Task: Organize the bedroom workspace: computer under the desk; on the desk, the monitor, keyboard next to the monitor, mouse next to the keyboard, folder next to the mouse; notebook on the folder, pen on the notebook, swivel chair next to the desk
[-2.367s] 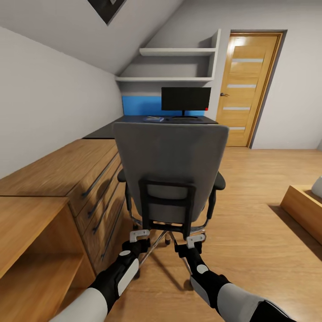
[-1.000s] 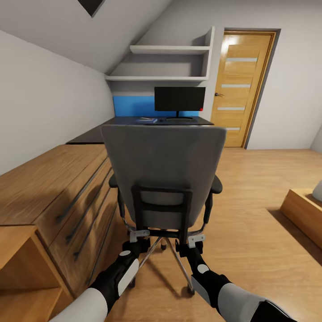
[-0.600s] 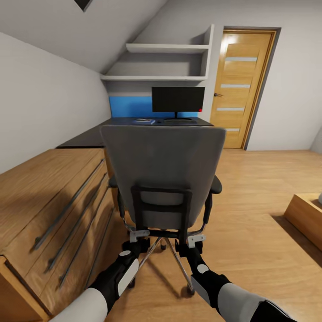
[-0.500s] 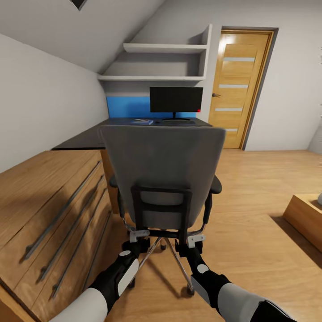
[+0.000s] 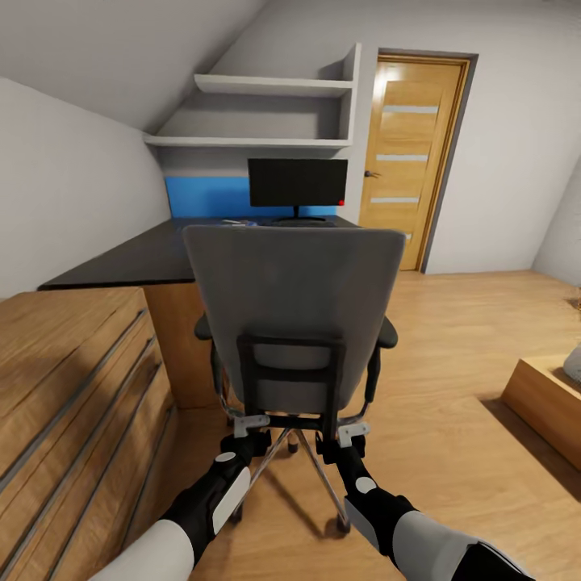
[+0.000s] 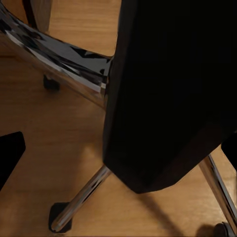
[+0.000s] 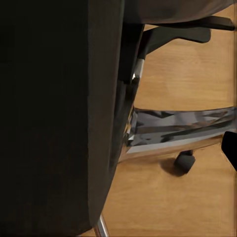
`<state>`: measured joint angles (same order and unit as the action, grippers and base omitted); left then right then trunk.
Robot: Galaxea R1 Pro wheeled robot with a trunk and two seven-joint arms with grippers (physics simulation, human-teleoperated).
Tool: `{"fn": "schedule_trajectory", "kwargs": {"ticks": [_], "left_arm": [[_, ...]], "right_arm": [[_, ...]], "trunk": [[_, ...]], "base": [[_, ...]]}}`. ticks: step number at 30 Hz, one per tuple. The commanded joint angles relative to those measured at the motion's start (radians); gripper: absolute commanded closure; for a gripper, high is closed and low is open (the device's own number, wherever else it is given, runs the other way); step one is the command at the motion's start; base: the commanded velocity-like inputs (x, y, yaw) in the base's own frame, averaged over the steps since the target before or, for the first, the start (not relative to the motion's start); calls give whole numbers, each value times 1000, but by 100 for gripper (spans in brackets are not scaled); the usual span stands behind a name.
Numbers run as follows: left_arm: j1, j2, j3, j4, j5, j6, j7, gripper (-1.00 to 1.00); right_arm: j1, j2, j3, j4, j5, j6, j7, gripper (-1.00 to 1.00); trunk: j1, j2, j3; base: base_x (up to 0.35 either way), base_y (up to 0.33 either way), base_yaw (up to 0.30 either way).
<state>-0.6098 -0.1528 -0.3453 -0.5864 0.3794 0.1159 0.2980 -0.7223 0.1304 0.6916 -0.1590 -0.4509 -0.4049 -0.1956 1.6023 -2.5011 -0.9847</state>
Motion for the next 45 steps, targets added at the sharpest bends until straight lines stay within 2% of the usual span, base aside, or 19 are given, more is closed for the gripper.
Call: {"fn": "schedule_trajectory", "kwargs": {"ticks": [1, 23, 45], "left_arm": [[-1, 1, -8, -3, 7, 4, 9, -100], [-1, 2, -8, -3, 6, 4, 9, -100], [-1, 9, -7, -3, 7, 5, 10, -100]], "right_arm": [[-1, 0, 5, 1, -8, -3, -7, -100], [-1, 0, 5, 3, -8, -3, -7, -100], [-1, 3, 8, 1, -9, -2, -7, -100]], "trunk": [[0, 0, 0], [0, 0, 11], [0, 0, 11]], "base": [[319, -77, -132], [319, -79, -113], [321, -2, 32]]}}
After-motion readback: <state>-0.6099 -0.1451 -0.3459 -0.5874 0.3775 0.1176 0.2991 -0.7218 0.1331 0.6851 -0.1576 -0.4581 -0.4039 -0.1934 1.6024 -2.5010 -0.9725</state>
